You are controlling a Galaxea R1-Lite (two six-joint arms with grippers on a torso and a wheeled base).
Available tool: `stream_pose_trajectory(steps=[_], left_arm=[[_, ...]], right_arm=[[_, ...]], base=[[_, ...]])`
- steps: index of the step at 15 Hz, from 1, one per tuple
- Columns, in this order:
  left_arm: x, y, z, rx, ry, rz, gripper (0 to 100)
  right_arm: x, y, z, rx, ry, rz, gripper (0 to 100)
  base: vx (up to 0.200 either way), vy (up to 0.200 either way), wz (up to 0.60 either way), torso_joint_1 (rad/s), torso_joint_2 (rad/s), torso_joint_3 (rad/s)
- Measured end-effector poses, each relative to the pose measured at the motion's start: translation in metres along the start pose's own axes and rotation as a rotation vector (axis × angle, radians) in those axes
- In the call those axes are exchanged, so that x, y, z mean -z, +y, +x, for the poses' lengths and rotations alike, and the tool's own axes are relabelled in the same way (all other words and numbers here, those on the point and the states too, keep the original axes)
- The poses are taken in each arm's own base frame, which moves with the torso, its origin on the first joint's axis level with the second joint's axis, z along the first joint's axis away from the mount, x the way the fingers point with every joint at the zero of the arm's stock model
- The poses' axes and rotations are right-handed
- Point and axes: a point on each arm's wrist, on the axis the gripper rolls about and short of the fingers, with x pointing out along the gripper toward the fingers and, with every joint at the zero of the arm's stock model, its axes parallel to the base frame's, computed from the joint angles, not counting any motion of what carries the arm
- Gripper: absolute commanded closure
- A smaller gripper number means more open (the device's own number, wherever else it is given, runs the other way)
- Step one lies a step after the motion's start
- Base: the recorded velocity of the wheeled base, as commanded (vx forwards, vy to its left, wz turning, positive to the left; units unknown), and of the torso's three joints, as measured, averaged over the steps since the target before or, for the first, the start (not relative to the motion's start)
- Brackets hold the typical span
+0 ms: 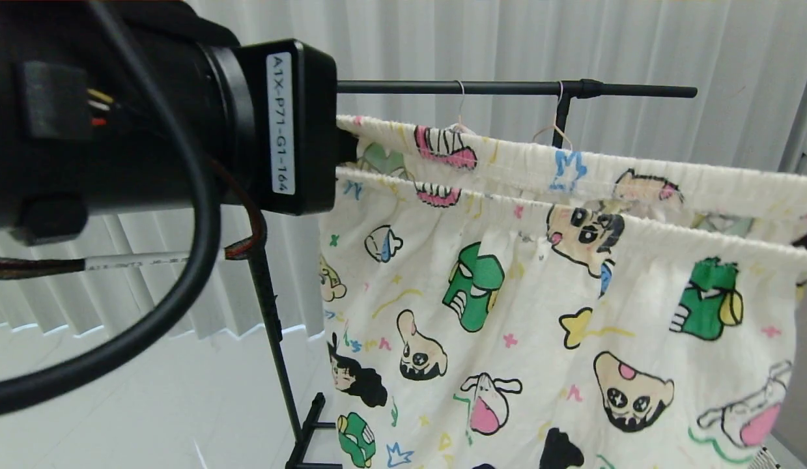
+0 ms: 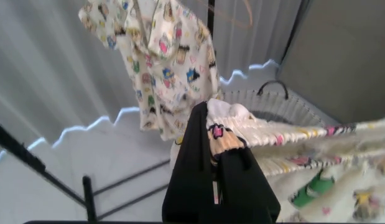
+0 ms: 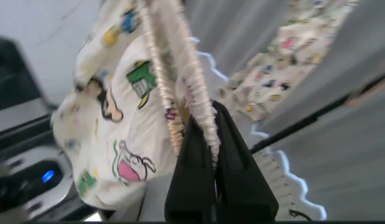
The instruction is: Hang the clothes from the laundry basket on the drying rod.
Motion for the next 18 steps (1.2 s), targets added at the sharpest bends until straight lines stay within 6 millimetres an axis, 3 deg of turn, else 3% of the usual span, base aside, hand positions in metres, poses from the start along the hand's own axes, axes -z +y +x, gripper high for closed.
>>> stream_pose_trajectory(steps=[5,11,15,18], left_arm=[[0.031,-0.003,-0.031,0.131,0.151,-0.05,100],[0.049,0.014,-0.077,0.456,0.211,-0.056,100],[0.054,0.019,-0.099,0.564,0.198,-0.037,100],[0.056,0.02,-0.102,0.564,0.186,-0.012,100]], right_arm=[[-0.016,-0.007,0.048,0.139,-0.307,0.007,100],[-0.011,-0.008,0.112,0.128,-0.298,-0.005,100],[-0.005,-0.01,0.13,0.126,-0.259,-0.006,100],[-0.003,-0.01,0.133,0.128,-0.248,-0.007,100]], base=[[0.0,0.0,0.0,0.0,0.0,0.0],[0.0,0.0,0.0,0.0,0.0,0.0],[0.0,0.0,0.0,0.0,0.0,0.0],[0.0,0.0,0.0,0.0,0.0,0.0]])
